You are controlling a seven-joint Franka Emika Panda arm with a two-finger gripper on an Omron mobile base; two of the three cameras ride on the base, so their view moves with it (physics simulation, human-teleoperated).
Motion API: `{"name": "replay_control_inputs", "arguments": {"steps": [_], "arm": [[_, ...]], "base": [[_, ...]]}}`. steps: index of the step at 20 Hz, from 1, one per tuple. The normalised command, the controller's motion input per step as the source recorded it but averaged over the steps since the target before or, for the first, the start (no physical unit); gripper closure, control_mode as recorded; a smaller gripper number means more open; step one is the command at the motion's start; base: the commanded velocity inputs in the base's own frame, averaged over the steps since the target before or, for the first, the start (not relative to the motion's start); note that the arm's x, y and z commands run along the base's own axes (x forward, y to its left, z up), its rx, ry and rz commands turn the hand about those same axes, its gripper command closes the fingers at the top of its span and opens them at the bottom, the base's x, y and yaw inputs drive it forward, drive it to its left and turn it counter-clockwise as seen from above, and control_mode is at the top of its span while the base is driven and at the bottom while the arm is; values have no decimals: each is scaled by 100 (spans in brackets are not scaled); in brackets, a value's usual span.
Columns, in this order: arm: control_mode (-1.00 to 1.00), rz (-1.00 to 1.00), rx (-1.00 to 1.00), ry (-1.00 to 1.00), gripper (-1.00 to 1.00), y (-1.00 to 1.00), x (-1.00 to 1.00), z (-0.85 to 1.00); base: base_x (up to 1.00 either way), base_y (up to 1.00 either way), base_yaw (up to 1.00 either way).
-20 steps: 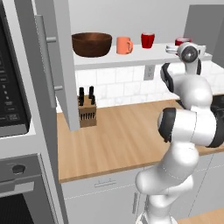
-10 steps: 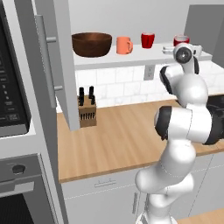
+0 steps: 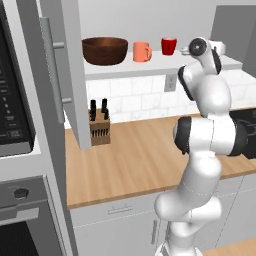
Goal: Gather all objects into one cabinet and sort the glasses and bowls to opposite sides.
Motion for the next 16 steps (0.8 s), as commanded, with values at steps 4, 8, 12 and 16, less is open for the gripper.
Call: {"name": "replay_control_inputs", "arguments": {"steps": [4, 8, 12, 16], "arm": [[-100, -8, 0, 15, 100, 0, -1, 0], [-100, -7, 0, 13, 100, -6, 0, -1], [-100, -5, 0, 12, 100, -20, 0, 0], [-100, -3, 0, 8, 100, -28, 0, -12]], "base": [[0, 0, 0], [0, 0, 0], [0, 0, 0], [0, 0, 0]]}}
